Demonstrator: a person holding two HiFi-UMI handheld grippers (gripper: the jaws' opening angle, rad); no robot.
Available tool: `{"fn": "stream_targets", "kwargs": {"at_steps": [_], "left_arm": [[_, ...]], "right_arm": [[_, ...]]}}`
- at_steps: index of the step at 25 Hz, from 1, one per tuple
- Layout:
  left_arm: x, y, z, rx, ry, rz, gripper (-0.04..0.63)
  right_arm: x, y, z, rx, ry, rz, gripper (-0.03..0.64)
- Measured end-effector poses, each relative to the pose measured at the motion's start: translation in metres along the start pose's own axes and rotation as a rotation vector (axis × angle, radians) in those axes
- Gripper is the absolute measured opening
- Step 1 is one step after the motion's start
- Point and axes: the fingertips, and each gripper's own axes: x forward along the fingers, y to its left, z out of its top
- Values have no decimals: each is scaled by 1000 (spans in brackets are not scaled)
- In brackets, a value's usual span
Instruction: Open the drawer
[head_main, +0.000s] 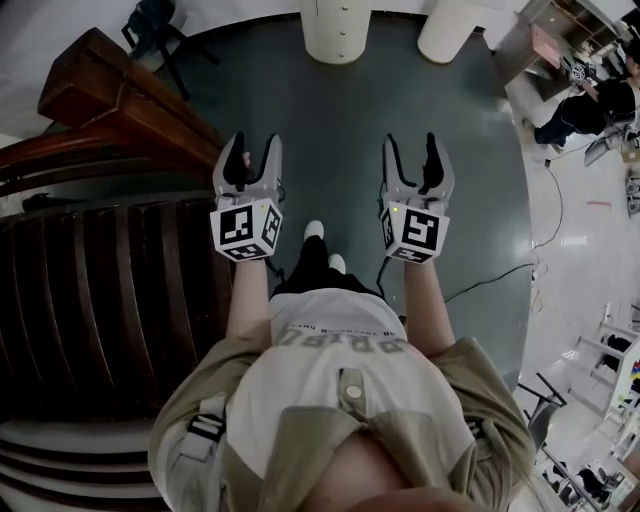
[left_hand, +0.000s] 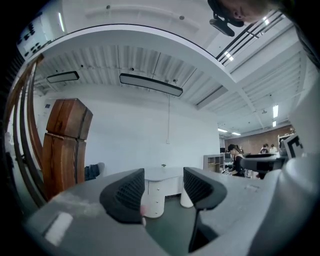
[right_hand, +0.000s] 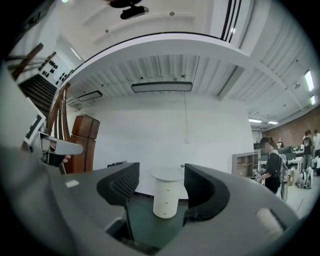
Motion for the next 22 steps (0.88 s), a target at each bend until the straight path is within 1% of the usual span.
{"fn": "stream_targets", "kwargs": {"at_steps": [5,10,18,22], "left_arm": [[19,11,-11,-2,14,7,256],[53,19,-15,-10,15,-14,256],[128,47,-3,-18,12,-50,256],[168,64,8,-17,-3,-78,256]], "right_arm": [[17,4,-10,-29,19,6,276],[45,4,-19,-59,35,10,276],[115,-1,-15,-48,33,-14,276],[154,-5,-10,-43,21,-46,276]]}}
